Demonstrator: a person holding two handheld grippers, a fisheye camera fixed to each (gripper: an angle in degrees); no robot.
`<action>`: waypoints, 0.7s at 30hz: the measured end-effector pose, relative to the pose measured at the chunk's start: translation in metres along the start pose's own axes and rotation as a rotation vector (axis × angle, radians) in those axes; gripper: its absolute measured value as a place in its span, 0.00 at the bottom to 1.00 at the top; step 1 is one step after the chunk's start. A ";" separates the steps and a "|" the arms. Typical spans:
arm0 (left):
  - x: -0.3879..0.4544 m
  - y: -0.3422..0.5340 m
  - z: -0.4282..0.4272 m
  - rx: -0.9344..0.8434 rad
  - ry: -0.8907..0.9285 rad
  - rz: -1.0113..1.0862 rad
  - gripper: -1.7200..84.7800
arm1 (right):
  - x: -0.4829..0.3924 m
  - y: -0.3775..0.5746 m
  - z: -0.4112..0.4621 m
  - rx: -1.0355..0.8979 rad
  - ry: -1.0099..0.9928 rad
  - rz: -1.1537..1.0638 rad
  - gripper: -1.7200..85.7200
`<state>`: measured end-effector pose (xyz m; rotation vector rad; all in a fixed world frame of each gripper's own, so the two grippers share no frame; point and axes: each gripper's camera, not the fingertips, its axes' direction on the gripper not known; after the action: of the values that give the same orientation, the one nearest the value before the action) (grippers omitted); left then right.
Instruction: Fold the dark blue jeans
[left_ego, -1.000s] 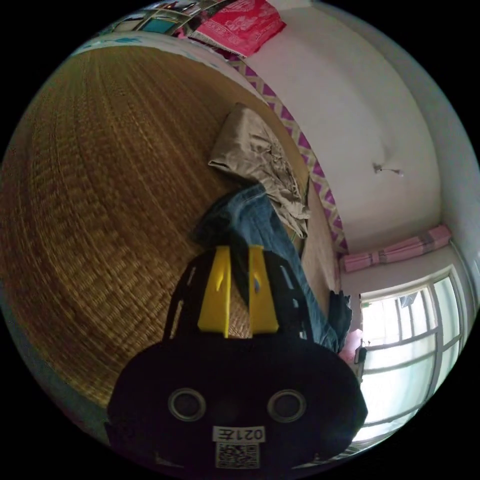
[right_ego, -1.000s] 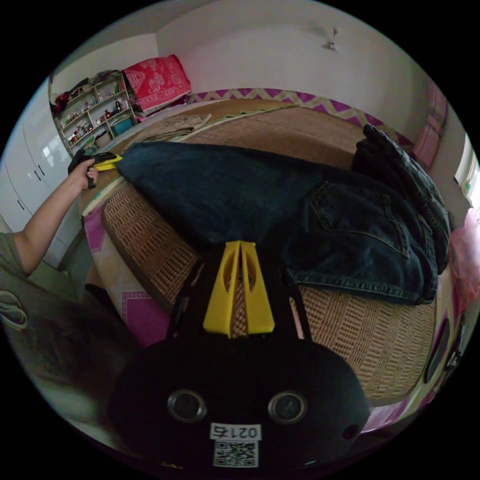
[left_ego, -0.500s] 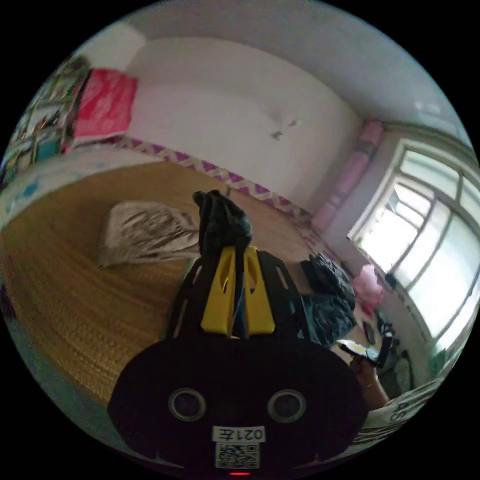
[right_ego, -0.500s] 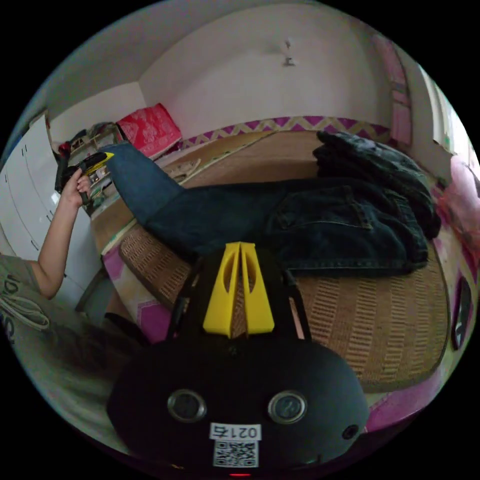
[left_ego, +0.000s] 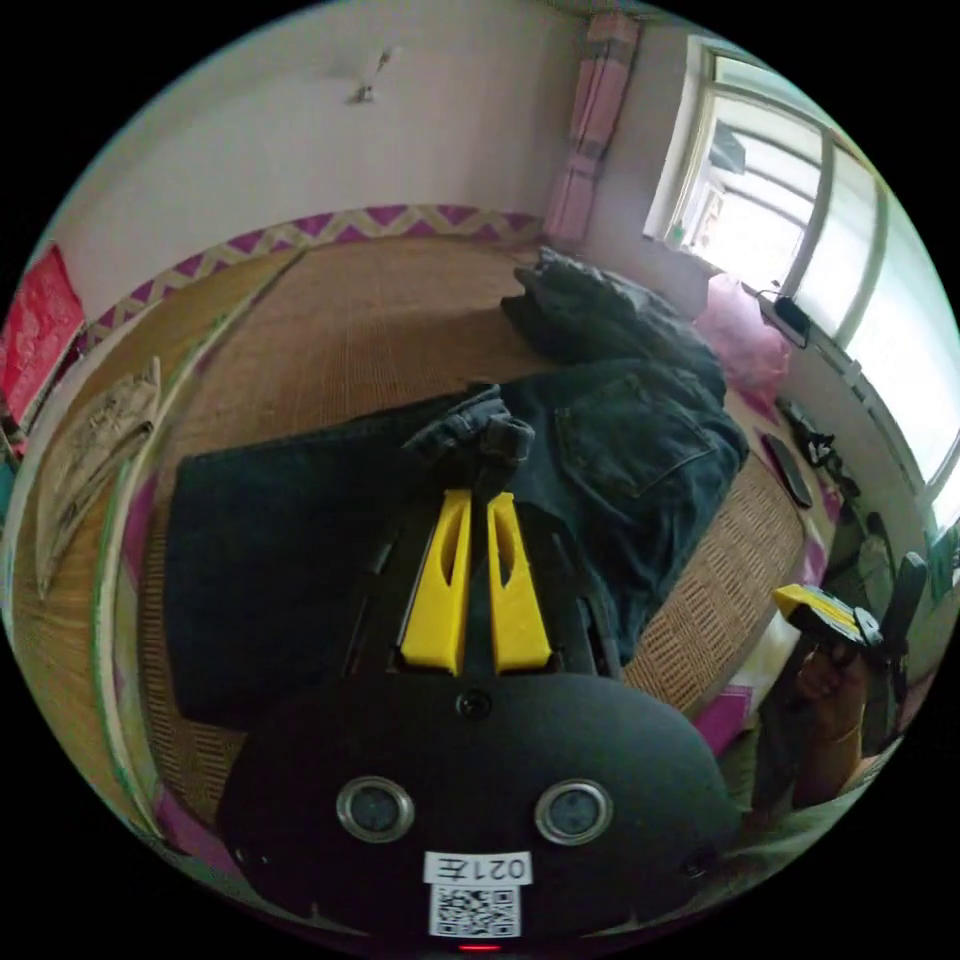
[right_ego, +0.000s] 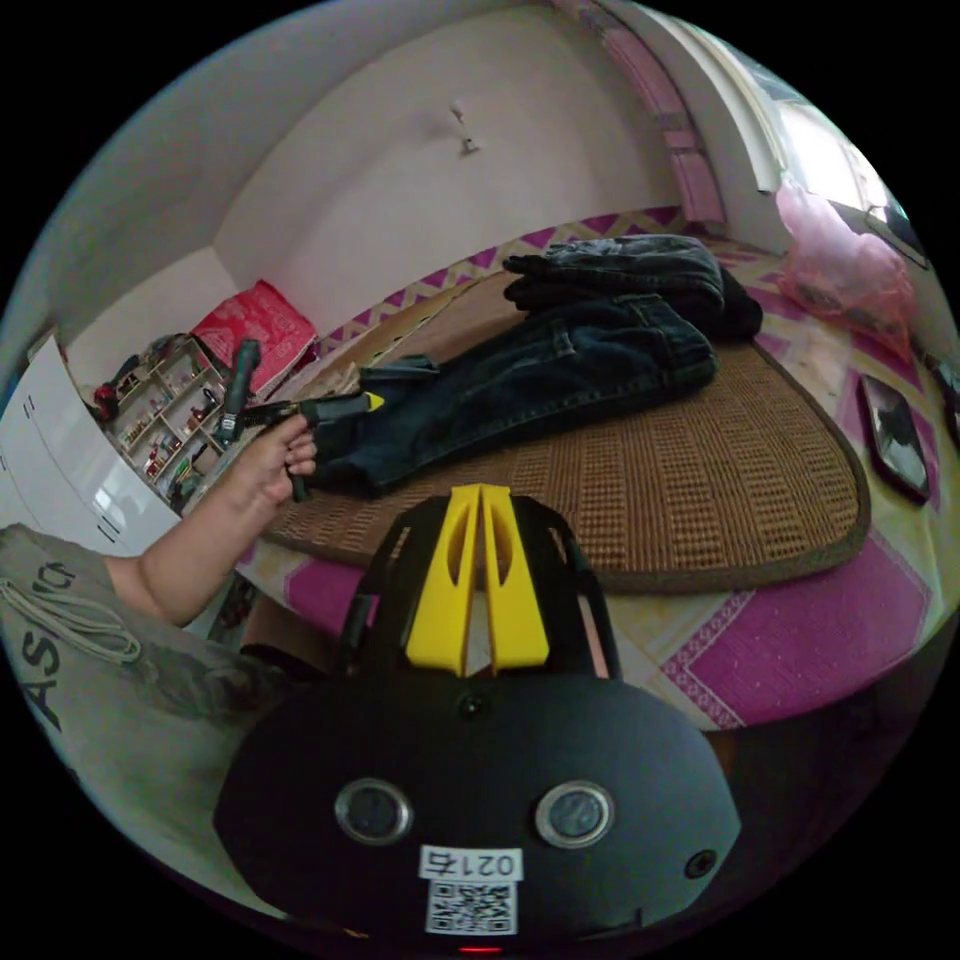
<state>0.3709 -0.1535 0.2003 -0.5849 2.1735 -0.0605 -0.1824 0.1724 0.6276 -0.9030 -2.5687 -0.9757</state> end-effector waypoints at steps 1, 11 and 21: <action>0.016 -0.001 0.003 0.013 -0.015 0.045 0.03 | 0.007 -0.001 -0.003 0.006 -0.001 0.012 0.02; 0.080 0.009 0.025 -0.076 0.146 0.273 0.11 | 0.106 -0.049 -0.011 0.110 -0.189 0.426 0.15; 0.029 0.047 -0.042 0.040 0.227 0.136 0.03 | 0.175 -0.100 0.031 0.204 -0.295 0.808 0.15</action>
<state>0.3058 -0.1308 0.1934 -0.4226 2.4214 -0.1017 -0.3820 0.2160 0.6277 -1.8987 -2.0884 -0.3524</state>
